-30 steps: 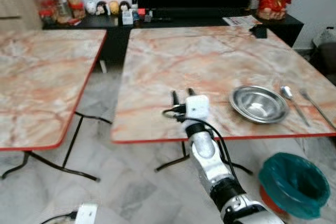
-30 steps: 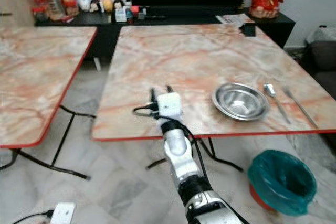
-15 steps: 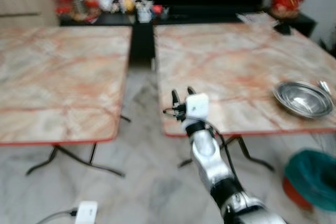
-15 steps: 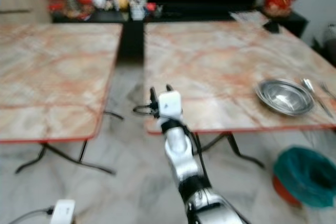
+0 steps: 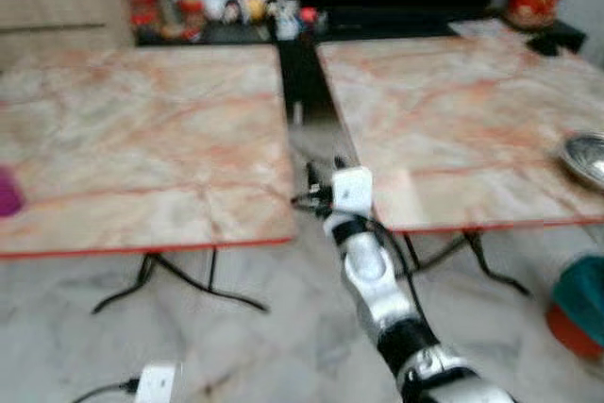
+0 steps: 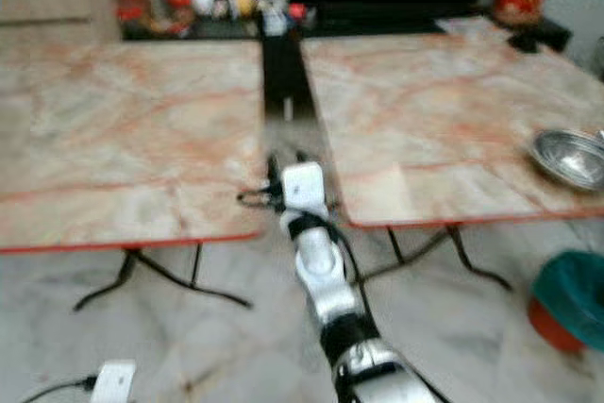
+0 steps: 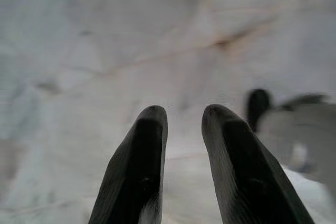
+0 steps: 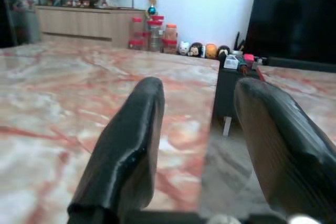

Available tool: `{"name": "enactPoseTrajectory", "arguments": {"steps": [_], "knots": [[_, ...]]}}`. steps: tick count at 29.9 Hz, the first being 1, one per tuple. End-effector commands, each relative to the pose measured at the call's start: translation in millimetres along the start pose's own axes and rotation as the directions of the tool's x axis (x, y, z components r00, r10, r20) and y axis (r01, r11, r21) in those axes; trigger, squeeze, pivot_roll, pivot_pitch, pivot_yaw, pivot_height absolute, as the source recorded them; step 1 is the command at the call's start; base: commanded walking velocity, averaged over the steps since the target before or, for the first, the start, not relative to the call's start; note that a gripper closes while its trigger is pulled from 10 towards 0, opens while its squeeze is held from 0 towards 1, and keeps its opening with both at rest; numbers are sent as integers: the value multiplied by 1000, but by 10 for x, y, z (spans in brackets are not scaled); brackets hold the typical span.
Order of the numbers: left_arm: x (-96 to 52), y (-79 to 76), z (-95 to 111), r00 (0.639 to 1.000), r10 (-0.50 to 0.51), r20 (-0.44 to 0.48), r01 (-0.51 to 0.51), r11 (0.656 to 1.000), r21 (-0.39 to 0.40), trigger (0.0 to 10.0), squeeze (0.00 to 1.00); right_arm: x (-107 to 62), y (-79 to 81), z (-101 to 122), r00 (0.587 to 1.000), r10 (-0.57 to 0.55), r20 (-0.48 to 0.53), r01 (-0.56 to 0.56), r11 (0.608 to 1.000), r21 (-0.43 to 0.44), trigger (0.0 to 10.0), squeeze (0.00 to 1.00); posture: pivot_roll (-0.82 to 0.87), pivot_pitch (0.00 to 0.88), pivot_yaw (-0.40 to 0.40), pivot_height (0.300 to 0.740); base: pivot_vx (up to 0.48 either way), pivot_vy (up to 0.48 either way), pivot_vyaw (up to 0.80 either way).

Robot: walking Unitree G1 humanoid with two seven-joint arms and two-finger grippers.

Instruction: Setting the table

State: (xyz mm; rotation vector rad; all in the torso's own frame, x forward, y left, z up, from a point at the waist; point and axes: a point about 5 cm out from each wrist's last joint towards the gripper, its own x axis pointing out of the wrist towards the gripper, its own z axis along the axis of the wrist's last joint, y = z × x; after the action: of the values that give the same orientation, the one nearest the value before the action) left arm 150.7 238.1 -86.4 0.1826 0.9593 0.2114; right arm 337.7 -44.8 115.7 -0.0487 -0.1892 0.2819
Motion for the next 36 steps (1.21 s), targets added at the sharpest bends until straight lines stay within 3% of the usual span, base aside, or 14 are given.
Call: {"name": "enactPoseTrajectory", "arguments": {"steps": [1, 5, 15, 22, 36], "knots": [[2, -68, 12, 1000, -10, -3, 10, 1000, -14, 10000, 0, 52, 58, 72, 1000, -4, 19, 3, 999, 32, 10000, 0, 68, 0, 4, 727, 0, 480, 0], [4, -63, 19, 1000, -10, -3, 10, 1000, -13, 10000, 0, 56, 67, 75, 1000, 8, 20, -8, 1000, 0, 10000, 0, 67, 0, 6, 727, 0, 480, 0], [6, -61, 28, 1000, -5, -2, 5, 1000, -16, 10000, 0, 53, 62, 60, 1000, 12, 14, -11, 1000, -3, 10000, 0, 71, 0, 6, 727, 0, 480, 769], [8, -57, 35, 1000, -4, -1, 4, 1000, -14, 10000, 0, 51, 37, 47, 1000, 4, 8, -4, 1000, -2, 10000, 0, 69, 0, 10, 727, 0, 480, 0], [8, -46, 42, 1000, -3, 8, 3, 1000, -8, 10000, 0, -122, -265, -153, 993, -109, -49, 108, 994, -29, 10000, 0, 74, 0, 6, 727, 0, 0, 0]]}}
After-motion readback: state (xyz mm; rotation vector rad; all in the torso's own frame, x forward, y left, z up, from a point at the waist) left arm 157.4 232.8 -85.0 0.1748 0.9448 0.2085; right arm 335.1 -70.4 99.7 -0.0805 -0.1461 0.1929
